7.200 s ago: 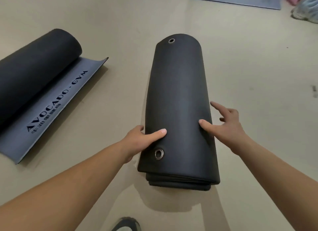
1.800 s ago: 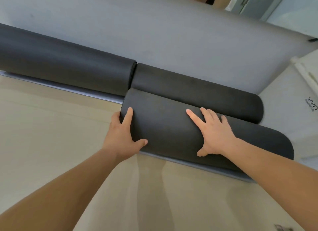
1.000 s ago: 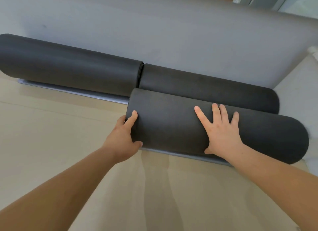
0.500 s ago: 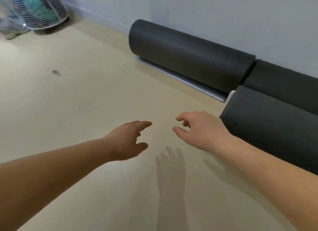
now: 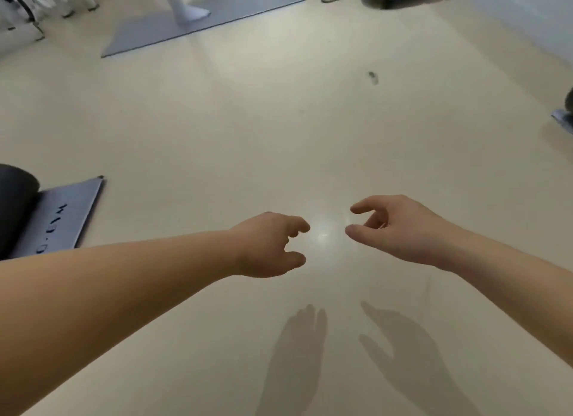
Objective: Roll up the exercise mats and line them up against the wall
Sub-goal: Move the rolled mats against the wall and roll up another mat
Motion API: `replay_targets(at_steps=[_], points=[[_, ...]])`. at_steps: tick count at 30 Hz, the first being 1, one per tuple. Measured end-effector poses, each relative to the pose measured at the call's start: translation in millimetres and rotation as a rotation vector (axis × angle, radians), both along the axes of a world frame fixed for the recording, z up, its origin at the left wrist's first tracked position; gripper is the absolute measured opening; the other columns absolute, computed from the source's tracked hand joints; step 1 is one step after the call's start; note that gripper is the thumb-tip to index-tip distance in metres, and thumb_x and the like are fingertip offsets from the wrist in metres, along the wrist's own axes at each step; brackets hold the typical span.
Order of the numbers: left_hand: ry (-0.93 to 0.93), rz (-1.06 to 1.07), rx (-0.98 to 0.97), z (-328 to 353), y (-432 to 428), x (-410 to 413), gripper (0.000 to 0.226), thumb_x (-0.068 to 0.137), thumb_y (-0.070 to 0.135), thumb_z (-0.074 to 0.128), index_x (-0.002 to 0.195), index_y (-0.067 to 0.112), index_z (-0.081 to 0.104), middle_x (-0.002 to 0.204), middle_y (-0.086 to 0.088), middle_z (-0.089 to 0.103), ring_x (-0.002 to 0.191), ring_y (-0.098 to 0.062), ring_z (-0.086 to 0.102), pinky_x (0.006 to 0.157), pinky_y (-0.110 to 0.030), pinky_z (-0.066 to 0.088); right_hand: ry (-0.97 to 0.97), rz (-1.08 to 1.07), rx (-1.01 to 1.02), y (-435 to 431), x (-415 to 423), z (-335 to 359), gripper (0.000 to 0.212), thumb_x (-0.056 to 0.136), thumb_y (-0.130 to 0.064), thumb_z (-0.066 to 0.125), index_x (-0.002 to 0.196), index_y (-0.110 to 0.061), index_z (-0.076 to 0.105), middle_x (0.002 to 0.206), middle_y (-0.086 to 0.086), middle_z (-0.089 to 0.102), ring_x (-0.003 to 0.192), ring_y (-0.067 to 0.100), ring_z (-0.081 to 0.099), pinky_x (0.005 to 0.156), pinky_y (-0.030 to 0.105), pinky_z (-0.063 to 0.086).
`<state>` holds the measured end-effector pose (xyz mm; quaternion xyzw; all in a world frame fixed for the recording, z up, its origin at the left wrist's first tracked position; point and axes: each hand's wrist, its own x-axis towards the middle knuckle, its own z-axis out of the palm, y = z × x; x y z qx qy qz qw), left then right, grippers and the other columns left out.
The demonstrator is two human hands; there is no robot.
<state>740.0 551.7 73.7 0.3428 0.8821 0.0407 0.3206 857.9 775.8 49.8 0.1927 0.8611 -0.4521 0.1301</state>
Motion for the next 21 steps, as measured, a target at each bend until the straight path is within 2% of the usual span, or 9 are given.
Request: replay_targets(at_steps=[4, 8, 11, 13, 15, 18, 21], points=[[-0.076, 0.107, 0.026, -16.7, -105.2, -39.5, 0.059, 0.098, 0.043, 0.067, 0.152, 0.031, 0.047, 0.145, 0.01, 0.056, 0.125, -0.01, 0.06, 0.108, -0.034, 0.049, -0.074, 0.123, 0.079, -90.9, -53.6, 4.9, 0.044, 0.09, -0.054, 0.071, 0.13, -0.038, 0.062, 0.099, -0.016, 0.071, 0.088, 0.01, 0.071, 0.07, 0.027, 0.05], [-0.119, 0.167, 0.04, -38.2, -219.8, -86.9, 0.054, 0.098, 0.044, 0.066, 0.148, 0.031, 0.052, 0.141, 0.01, 0.058, 0.122, -0.012, 0.062, 0.107, -0.036, 0.05, -0.207, 0.472, 0.35, -191.8, -116.7, 19.6, 0.053, 0.091, -0.061, 0.064, 0.14, -0.048, 0.051, 0.107, -0.027, 0.065, 0.097, -0.003, 0.065, 0.088, 0.027, 0.053], [-0.153, 0.288, 0.111, -48.1, -308.4, -115.9, 0.05, 0.098, 0.044, 0.067, 0.145, 0.029, 0.056, 0.136, 0.009, 0.061, 0.116, -0.012, 0.064, 0.106, -0.034, 0.051, -0.215, 0.705, 0.59, -293.6, -172.2, 35.9, 0.054, 0.094, -0.066, 0.057, 0.144, -0.053, 0.043, 0.114, -0.028, 0.06, 0.105, 0.0, 0.06, 0.093, 0.028, 0.05], [-0.153, 0.405, 0.173, -53.9, -367.1, -131.8, 0.05, 0.098, 0.043, 0.068, 0.145, 0.029, 0.056, 0.135, 0.008, 0.062, 0.114, -0.011, 0.065, 0.105, -0.032, 0.051, -0.161, 0.771, 0.652, -364.5, -209.8, 38.4, 0.053, 0.095, -0.066, 0.053, 0.146, -0.052, 0.043, 0.118, -0.025, 0.06, 0.104, 0.003, 0.056, 0.093, 0.031, 0.049], [-0.142, 0.549, 0.232, -57.7, -426.0, -140.5, 0.051, 0.098, 0.043, 0.067, 0.145, 0.029, 0.055, 0.134, 0.008, 0.062, 0.113, -0.01, 0.064, 0.101, -0.029, 0.05, -0.128, 0.811, 0.641, -433.5, -244.6, 34.5, 0.053, 0.096, -0.064, 0.054, 0.145, -0.048, 0.045, 0.119, -0.023, 0.063, 0.1, 0.005, 0.054, 0.093, 0.034, 0.051], [-0.1, 0.695, 0.277, -62.4, -502.9, -151.2, 0.051, 0.098, 0.043, 0.066, 0.146, 0.031, 0.054, 0.133, 0.01, 0.062, 0.114, -0.009, 0.063, 0.098, -0.029, 0.05, -0.106, 0.805, 0.536, -522.2, -289.1, 20.1, 0.052, 0.095, -0.061, 0.058, 0.143, -0.041, 0.051, 0.114, -0.019, 0.067, 0.105, 0.008, 0.061, 0.096, 0.038, 0.053], [-0.064, 0.801, 0.299, -67.8, -558.8, -161.5, 0.051, 0.097, 0.042, 0.066, 0.146, 0.032, 0.053, 0.133, 0.01, 0.062, 0.114, -0.01, 0.064, 0.098, -0.029, 0.05, -0.059, 0.77, 0.39, -591.4, -318.8, 1.7, 0.051, 0.094, -0.055, 0.064, 0.14, -0.033, 0.058, 0.113, -0.013, 0.069, 0.1, 0.011, 0.065, 0.091, 0.035, 0.054]])
